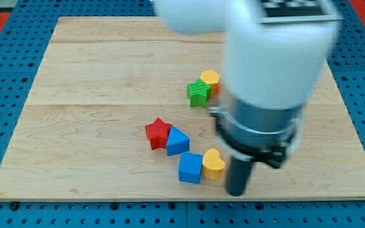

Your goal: Move yellow star into right side of blue cube

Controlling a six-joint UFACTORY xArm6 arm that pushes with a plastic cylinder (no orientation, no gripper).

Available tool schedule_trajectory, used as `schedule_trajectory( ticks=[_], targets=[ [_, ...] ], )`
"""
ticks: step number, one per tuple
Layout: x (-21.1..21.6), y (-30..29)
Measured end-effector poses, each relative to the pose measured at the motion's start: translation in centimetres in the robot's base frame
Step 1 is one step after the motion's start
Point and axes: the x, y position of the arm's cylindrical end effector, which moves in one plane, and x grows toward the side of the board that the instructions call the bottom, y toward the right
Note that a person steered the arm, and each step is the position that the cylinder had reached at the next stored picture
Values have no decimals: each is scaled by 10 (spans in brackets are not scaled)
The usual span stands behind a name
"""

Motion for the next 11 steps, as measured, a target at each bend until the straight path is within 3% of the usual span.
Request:
schedule_trajectory(
  ticks=[1, 5, 11],
  targets=[
    [-7, 30],
    [-12, -44],
    [-15, -76]
  ],
)
